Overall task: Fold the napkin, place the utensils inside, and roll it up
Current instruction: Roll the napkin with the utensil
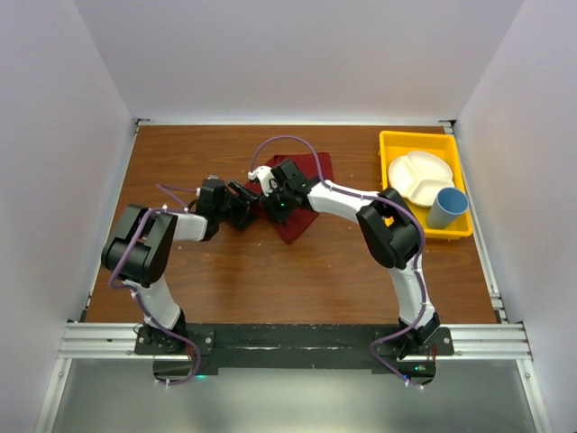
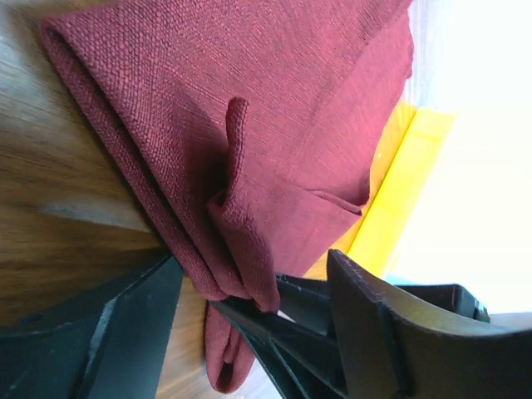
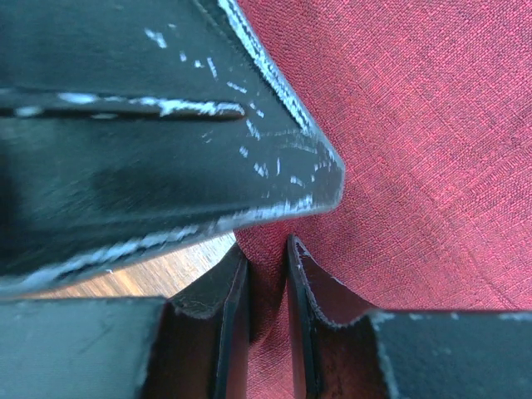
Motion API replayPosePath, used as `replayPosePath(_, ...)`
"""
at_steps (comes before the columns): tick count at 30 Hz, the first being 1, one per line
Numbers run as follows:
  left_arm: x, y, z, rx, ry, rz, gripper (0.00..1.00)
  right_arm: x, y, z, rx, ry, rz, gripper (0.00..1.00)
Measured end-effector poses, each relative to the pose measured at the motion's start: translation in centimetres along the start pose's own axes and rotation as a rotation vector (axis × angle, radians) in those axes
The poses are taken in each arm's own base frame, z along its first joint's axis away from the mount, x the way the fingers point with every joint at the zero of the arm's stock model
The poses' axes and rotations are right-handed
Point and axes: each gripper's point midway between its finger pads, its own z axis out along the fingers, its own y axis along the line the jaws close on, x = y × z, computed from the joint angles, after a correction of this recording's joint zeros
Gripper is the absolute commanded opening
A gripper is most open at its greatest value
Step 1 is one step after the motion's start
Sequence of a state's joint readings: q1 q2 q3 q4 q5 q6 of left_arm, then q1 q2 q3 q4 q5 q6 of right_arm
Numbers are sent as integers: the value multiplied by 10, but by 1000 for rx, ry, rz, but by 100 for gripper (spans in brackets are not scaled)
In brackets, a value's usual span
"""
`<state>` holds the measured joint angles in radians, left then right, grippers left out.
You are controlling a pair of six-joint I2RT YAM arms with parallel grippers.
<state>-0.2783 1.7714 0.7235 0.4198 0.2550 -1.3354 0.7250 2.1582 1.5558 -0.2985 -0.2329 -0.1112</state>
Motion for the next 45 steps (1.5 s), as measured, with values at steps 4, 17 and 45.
replayPosePath(4,-2,4,3,-30,-31,-3,60,0,0,0,-2,-7,-3,13)
replayPosePath(17,-6,12,10,43,-120,31,36,0,3,0,-24,-10,-22,14)
replayPosePath(45,9,29,-2,-161,-27,47,0,31,45,-24,205,-7,-203,77)
